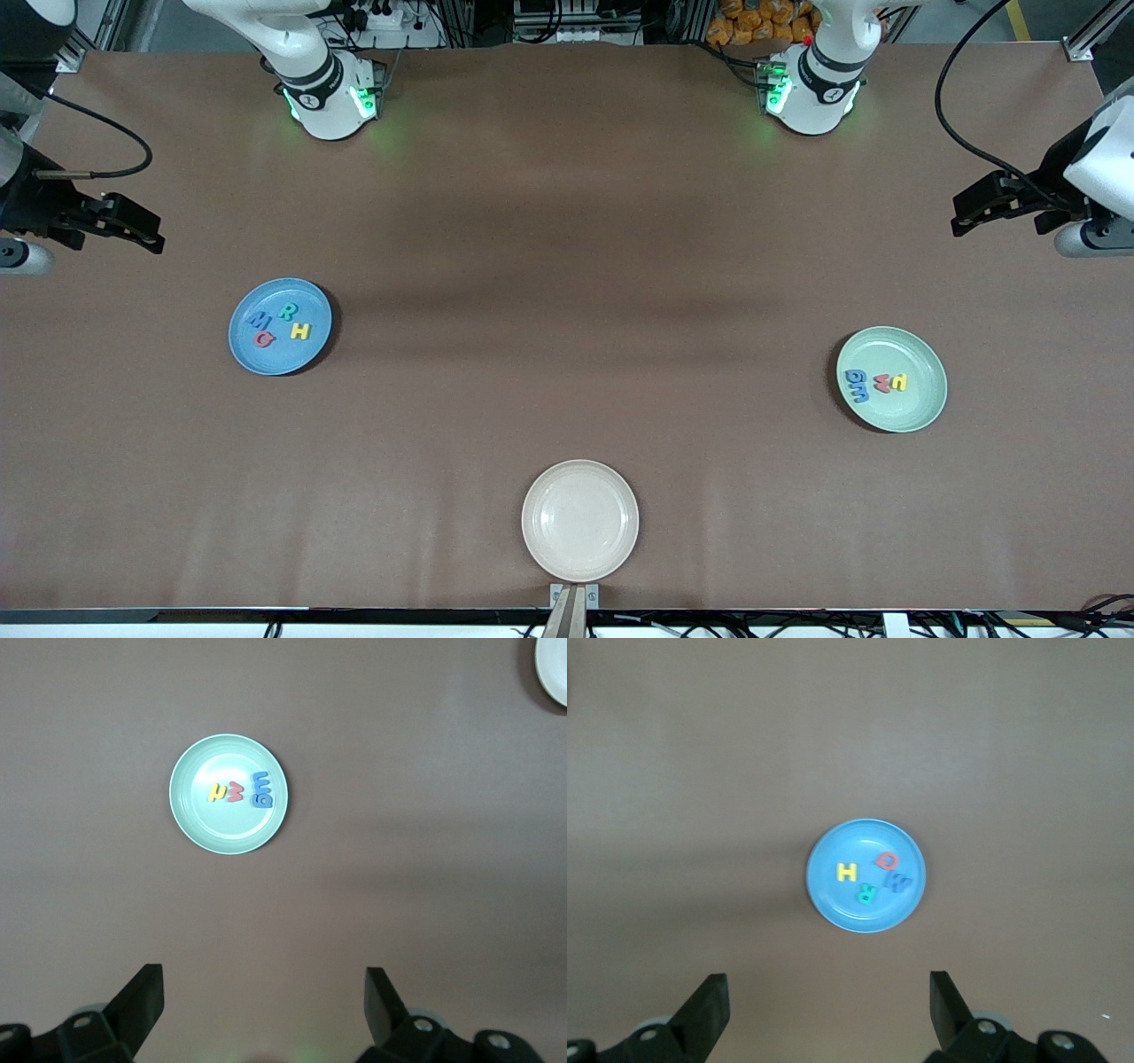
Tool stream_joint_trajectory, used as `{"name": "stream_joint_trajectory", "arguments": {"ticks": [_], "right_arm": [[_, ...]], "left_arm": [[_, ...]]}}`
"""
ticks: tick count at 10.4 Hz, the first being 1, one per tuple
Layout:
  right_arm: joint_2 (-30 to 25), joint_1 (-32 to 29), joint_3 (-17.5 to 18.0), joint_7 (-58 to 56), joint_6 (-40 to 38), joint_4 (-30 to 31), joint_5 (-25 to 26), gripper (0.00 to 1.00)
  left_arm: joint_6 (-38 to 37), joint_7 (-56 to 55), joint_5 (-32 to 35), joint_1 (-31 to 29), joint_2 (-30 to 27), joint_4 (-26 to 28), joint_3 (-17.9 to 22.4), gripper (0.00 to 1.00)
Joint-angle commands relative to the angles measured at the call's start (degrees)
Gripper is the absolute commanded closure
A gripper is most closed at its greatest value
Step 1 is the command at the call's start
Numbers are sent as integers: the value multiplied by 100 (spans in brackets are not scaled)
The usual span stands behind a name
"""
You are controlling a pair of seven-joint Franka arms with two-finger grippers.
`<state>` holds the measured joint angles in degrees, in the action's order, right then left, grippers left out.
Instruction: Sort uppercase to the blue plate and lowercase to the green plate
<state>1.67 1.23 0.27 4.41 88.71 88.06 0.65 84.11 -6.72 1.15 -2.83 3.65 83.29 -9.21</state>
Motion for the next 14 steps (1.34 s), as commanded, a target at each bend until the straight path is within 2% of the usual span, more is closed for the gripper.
{"name": "stream_joint_trajectory", "arguments": {"ticks": [1, 9, 12, 14], "right_arm": [[-26, -18, 17, 95, 129, -105, -161, 0], [-140, -106, 114, 103, -169, 9, -91, 0], [-132, -132, 114, 103, -170, 105, -82, 0], [-193, -106, 114, 225, -91, 115, -91, 0]], "left_arm": [[0, -75, 166, 80, 100, -49, -46, 0], [0, -312, 157, 239, 180, -67, -72, 0], [508, -330, 201, 230, 180, -49, -64, 0], [572, -330, 192, 230, 180, -49, -64, 0]]}}
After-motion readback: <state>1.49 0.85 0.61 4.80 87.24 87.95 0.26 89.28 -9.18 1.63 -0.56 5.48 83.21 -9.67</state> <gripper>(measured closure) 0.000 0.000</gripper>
